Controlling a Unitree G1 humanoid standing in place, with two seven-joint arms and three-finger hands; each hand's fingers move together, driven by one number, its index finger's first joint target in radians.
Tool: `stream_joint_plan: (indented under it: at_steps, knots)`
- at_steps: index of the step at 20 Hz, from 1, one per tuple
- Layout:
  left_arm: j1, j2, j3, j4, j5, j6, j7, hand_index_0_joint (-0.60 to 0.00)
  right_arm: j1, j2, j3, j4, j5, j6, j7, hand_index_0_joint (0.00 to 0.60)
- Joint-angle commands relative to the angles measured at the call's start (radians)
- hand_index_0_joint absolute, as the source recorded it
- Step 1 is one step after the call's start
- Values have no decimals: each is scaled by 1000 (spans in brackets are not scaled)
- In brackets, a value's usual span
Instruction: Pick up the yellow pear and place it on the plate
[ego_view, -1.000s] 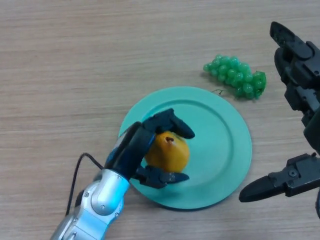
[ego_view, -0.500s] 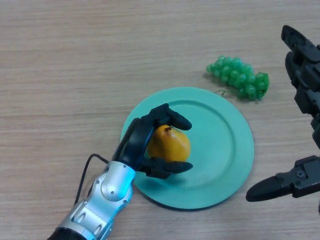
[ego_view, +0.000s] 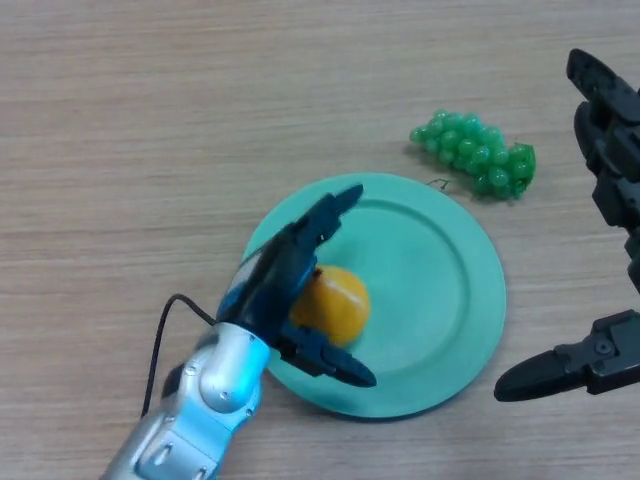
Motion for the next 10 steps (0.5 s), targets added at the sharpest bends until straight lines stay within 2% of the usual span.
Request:
stream_joint_plan:
  at_steps: [1,4,5,9,10]
  knots:
    - [-6,6,139,-241,30,-40,-51,0,-35,-18,-9,-41,-6,-140,-21,0]
    - [61,6,285,-455,-74,23,-180,0,-43,-11,4,-45,19,-107,-21,0]
    - [80,16,344,-507,-158,32,-179,0,-43,-15,-5,-51,37,-89,-14,0]
    - [172,91,540,-678,-535,162,-207,0,-30,-18,-7,-30,38,-115,-3,0]
    - [184,107,568,-676,-573,183,-225,0,-32,-19,-3,-20,29,-127,1,0]
